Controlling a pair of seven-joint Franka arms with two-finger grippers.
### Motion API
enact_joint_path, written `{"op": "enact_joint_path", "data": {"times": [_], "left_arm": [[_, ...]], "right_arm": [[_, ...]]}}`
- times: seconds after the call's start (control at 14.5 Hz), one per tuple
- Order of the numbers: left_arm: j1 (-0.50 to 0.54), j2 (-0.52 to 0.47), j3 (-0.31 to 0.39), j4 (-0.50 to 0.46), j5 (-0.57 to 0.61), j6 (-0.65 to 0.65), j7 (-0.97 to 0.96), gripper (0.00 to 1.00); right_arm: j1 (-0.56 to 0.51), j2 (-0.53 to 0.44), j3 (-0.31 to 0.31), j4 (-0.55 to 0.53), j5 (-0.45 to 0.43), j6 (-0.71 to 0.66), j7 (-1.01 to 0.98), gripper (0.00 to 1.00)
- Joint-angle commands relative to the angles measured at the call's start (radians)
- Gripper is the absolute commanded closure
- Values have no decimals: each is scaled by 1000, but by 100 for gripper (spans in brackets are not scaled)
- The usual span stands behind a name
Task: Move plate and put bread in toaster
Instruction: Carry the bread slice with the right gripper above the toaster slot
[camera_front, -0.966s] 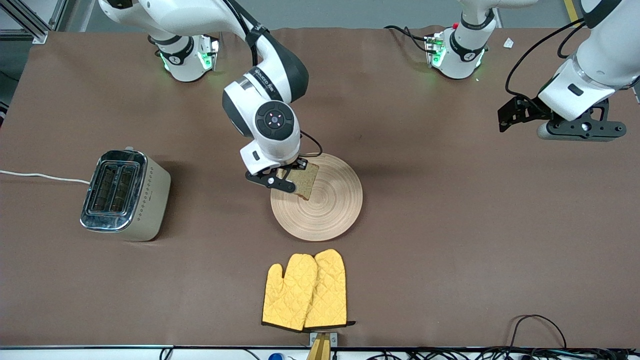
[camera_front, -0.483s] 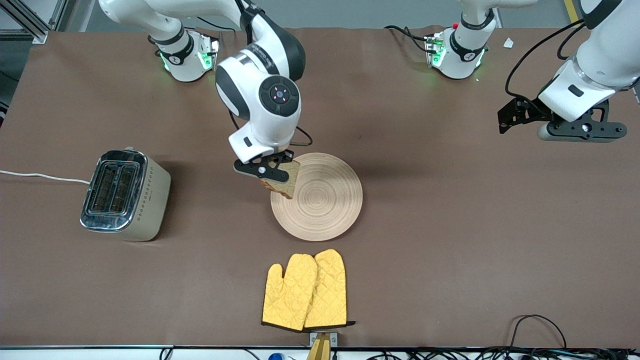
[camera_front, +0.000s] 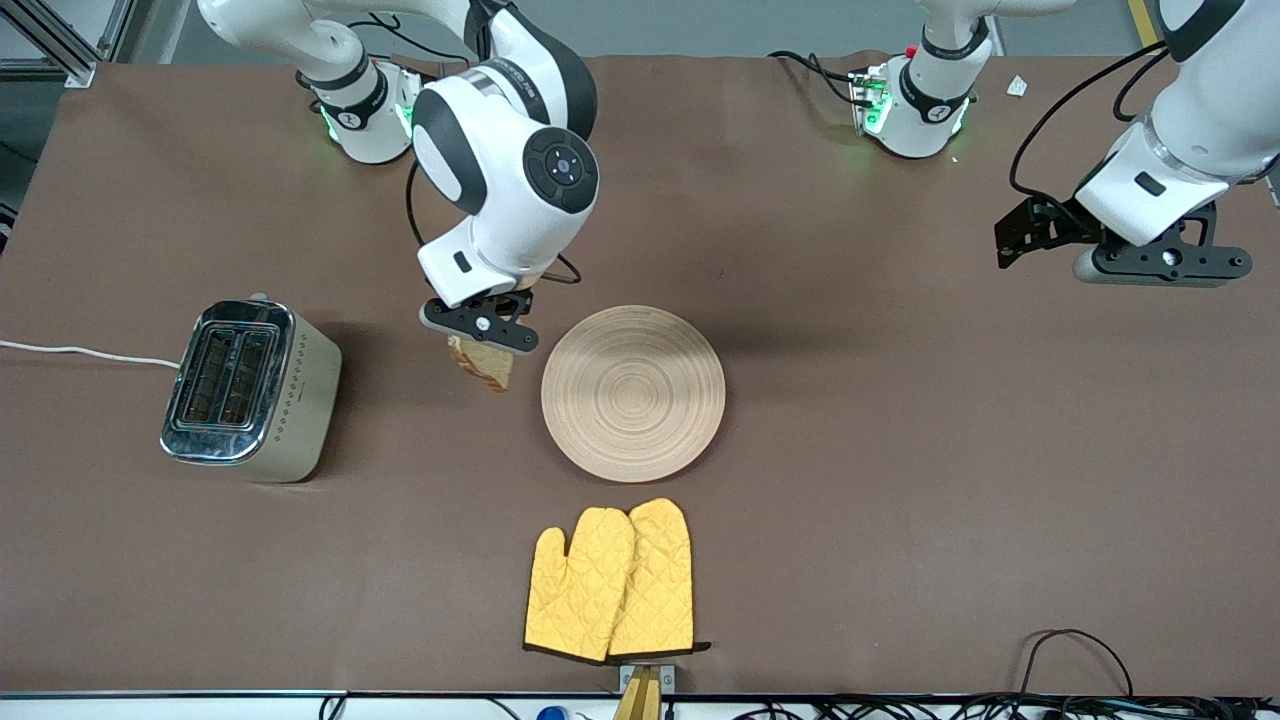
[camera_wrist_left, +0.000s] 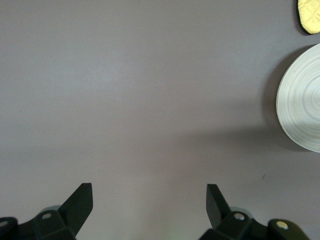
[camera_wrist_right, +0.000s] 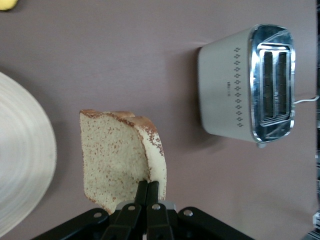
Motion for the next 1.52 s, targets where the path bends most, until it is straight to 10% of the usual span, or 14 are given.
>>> {"op": "enact_joint_path", "data": {"times": [0.0,1.45], "left_arm": [[-1,-1,0,-5,-14,14,-7,0],[-1,-13,-1,-36,-9,9,-15,0]], "right_arm": [[-7,-55,-10,-48,-53,-53,-47,100],[-96,-60,-10,-197,-560,-283,-233,100]]}}
